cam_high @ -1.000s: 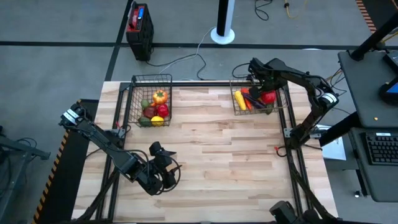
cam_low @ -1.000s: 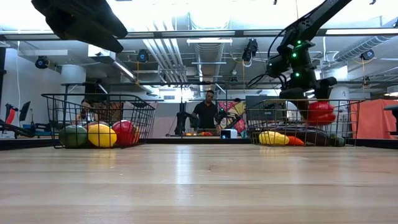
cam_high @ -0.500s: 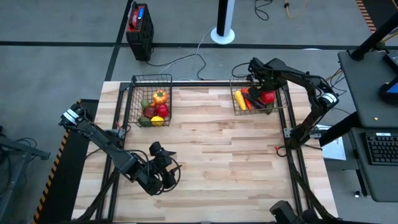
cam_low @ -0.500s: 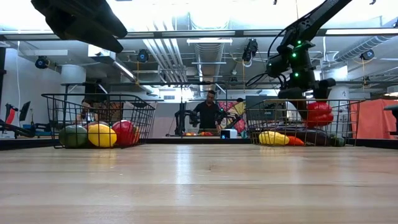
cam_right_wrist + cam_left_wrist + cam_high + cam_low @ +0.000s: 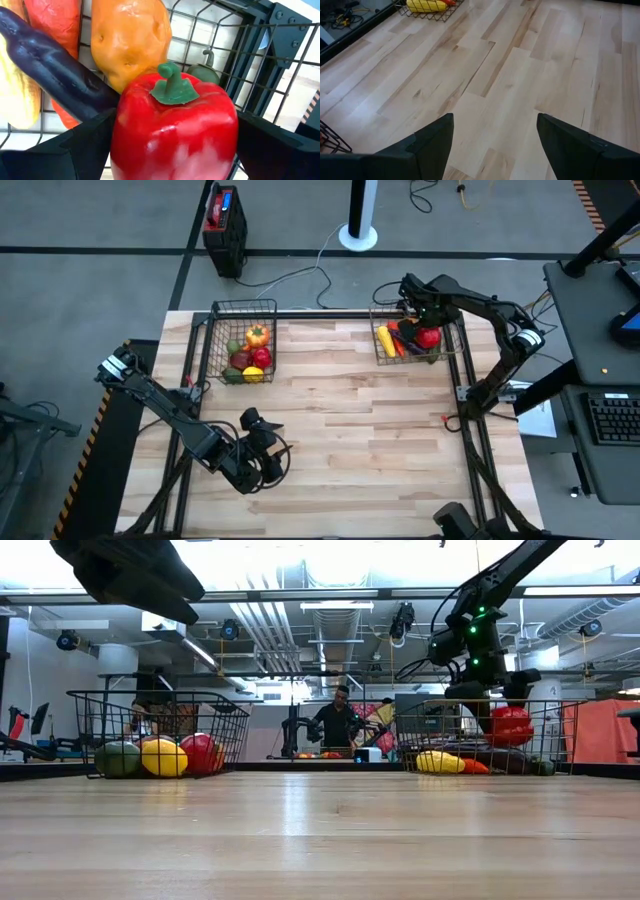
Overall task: Sort produce into baskets
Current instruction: Put the red bell pepper into the right wire basket
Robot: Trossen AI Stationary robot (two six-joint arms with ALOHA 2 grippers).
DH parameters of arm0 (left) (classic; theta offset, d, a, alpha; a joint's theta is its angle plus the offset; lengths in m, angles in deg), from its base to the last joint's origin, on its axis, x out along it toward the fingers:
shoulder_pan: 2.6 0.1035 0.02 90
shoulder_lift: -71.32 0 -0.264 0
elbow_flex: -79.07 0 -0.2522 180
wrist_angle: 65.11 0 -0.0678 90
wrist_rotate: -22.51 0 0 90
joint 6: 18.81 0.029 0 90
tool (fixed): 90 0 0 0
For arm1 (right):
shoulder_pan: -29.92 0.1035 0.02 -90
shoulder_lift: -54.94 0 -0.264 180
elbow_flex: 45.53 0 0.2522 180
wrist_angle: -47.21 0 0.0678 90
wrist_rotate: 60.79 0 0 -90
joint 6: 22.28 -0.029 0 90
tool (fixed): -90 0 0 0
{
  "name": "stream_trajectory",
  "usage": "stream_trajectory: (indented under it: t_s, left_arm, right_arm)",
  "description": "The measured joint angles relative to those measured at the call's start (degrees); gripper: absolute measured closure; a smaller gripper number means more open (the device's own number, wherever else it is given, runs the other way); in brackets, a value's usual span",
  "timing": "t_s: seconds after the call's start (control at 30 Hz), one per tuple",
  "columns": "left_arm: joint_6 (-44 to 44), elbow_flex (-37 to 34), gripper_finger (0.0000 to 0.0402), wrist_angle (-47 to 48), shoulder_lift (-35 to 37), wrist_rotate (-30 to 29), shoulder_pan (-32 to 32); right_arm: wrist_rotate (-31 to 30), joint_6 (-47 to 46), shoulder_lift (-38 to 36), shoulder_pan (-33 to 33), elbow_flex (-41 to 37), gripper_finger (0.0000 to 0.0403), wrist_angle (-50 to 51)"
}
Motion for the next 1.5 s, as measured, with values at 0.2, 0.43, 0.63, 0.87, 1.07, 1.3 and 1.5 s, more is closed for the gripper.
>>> stream_trajectory:
  t_s: [0.2, 0.43, 0.63, 0.87, 1.07, 1.3, 1.5]
  left_arm:
    - [0.0, 0.0, 0.0133, 0.0, 0.0, 0.0, 0.0]
    - [0.0, 0.0, 0.0133, 0.0, 0.0, 0.0, 0.0]
    - [0.0, 0.0, 0.0133, 0.5, 0.0, 0.0, 0.0]
    - [0.0, 0.0, 0.0133, 0.4, 0.0, 0.0, 0.0]
    - [0.0, 0.0, 0.0133, 0.4, 0.0, 0.0, 0.0]
    - [0.0, 0.0, 0.0133, 0.4, 0.0, 0.0, 0.0]
    - [0.0, 0.0, 0.0133, 0.4, 0.0, 0.0, 0.0]
  right_arm:
    - [0.0, 0.0, 0.0, 0.0, 0.0, 0.0048, -0.2]
    - [0.0, -0.6, 0.0, 0.0, 0.0, 0.0048, -2.1]
    - [0.8, -0.6, 0.0, 0.0, 0.0, 0.0048, -2.3]
    - [1.5, -0.7, 0.0, 0.0, 0.0, 0.0048, -2.6]
    - [0.6, -0.7, 0.0, 0.0, 0.0, 0.0048, -2.5]
    - [-0.8, -0.9, 0.0, 0.0, 0.0, 0.0048, -1.8]
    - [-2.0, -0.9, 0.0, 0.0, 0.9, 0.0048, -1.5]
